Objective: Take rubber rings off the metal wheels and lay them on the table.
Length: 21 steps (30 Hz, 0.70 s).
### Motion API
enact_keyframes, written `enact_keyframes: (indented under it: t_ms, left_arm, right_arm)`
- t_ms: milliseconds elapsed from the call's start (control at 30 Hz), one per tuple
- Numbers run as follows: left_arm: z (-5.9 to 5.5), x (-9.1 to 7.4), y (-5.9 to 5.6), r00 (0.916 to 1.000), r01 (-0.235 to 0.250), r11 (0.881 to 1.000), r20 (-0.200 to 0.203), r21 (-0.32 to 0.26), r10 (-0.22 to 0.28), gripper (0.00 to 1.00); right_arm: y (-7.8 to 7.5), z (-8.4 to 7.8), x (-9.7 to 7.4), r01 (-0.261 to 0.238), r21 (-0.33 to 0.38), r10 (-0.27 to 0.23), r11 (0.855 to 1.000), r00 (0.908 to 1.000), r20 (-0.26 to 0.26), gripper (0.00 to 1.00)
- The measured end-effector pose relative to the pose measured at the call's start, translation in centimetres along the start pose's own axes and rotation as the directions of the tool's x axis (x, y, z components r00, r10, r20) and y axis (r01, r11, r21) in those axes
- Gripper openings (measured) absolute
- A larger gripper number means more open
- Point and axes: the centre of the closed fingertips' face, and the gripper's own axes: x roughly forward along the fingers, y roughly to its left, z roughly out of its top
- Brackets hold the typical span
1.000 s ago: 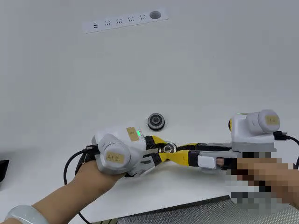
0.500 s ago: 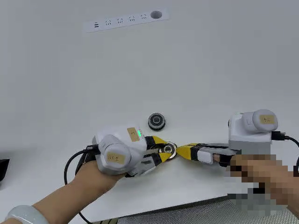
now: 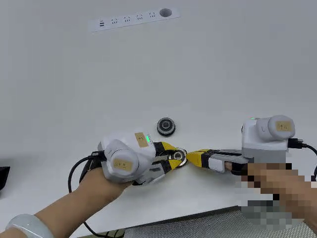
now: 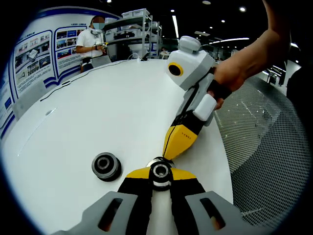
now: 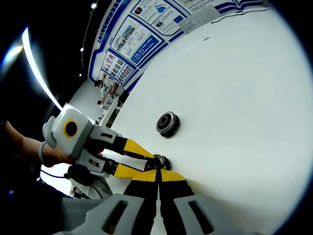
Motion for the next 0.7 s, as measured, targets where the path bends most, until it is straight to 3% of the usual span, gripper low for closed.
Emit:
enact_keyframes:
  t_ms: [433,500,700]
  left_arm:
    - [0.0,0.0,0.0,1.0000,-0.001,1.000,0.000,-0.003,0.001,0.13]
    - [0.0,0.0,0.0,1.0000,-0.001,1.000,0.000,-0.002,0.001,0.13]
    - [0.0,0.0,0.0,1.0000,-0.001,1.000,-0.001,0.000,0.001,0.13]
  right_arm:
    - [1.3,0.3,0.4,-0.039,0.001,0.039,0.999,0.9992,0.010,0.01]
    - [2.1,1.0,0.5,-0.071,0.028,0.070,0.997,0.9965,0.047,0.02]
    - [1.7,1.2,0.4,-0.045,0.025,0.044,0.999,0.9980,0.046,0.02]
